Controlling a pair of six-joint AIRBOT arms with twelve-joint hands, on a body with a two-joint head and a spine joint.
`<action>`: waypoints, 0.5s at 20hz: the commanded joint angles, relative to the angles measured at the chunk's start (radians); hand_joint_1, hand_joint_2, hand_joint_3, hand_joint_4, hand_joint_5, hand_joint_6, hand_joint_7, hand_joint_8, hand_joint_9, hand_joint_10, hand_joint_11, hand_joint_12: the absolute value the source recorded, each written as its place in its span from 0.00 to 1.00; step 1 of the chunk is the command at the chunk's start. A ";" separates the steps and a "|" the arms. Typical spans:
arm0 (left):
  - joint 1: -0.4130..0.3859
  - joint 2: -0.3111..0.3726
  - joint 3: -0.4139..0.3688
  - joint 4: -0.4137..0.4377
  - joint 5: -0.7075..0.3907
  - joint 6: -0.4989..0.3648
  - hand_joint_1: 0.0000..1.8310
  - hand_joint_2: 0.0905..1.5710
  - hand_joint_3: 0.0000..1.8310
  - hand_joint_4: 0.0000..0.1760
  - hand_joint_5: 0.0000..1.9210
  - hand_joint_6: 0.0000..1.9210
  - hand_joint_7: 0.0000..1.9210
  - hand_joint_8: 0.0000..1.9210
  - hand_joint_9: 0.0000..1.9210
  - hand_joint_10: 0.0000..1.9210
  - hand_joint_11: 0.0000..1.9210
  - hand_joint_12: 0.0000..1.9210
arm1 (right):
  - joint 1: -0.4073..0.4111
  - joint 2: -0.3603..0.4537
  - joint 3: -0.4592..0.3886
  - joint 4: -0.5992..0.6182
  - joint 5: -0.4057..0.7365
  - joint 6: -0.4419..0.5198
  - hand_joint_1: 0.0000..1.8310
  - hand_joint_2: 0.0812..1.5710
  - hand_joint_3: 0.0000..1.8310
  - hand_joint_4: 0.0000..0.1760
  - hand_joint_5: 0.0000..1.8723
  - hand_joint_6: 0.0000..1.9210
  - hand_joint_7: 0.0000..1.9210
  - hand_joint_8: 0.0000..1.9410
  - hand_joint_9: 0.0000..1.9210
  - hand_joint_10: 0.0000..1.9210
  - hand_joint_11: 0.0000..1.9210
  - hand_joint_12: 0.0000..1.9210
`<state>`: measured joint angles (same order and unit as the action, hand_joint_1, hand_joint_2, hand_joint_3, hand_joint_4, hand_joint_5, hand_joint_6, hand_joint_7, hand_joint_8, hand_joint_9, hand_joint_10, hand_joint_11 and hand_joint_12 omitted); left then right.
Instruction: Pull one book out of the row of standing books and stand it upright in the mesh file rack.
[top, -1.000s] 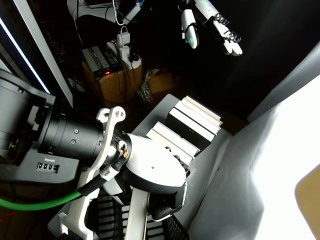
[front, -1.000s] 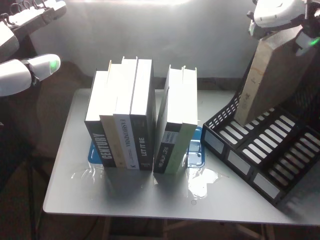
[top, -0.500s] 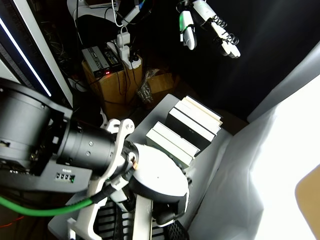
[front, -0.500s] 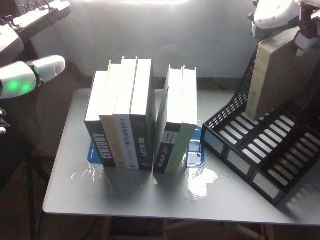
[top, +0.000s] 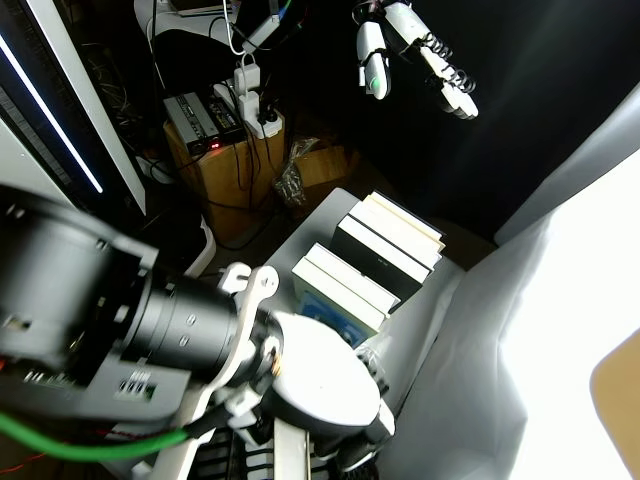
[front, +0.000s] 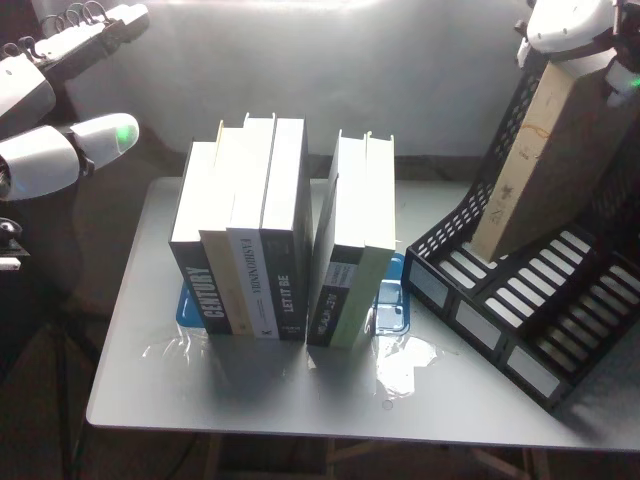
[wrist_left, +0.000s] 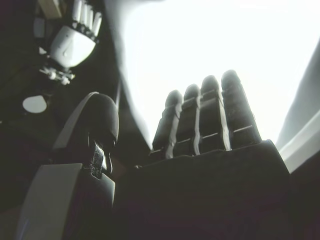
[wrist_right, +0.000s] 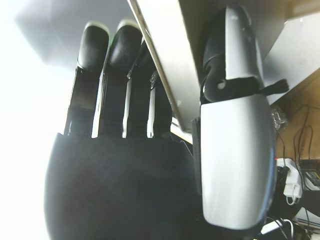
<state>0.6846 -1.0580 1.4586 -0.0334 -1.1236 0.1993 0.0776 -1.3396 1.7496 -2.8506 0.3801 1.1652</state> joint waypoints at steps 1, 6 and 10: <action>-0.001 0.004 0.011 -0.031 -0.134 -0.013 0.18 0.96 0.00 0.16 0.01 0.00 0.00 0.00 0.00 0.00 0.00 0.00 | -0.004 0.016 0.013 -0.016 -0.086 0.001 0.72 0.80 0.00 0.00 0.33 0.73 0.37 0.76 0.33 0.86 0.22 0.98; 0.003 -0.006 0.020 -0.031 -0.149 -0.024 0.18 0.95 0.00 0.19 0.01 0.00 0.00 0.00 0.00 0.00 0.00 0.00 | -0.014 -0.011 0.057 -0.016 -0.093 0.013 0.67 0.75 0.00 0.00 0.44 0.54 0.44 0.78 0.41 0.88 0.33 1.00; 0.008 -0.014 0.027 -0.033 -0.158 -0.030 0.20 0.95 0.00 0.17 0.01 0.00 0.00 0.00 0.00 0.00 0.00 0.00 | -0.019 -0.046 0.113 -0.016 -0.095 0.021 0.63 0.78 0.00 0.00 0.39 0.65 0.40 0.76 0.28 0.77 0.15 0.99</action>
<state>0.6941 -1.0767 1.4765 -0.0330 -1.1568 0.1776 0.0547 -1.4044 1.8587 -2.8502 0.3725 1.1942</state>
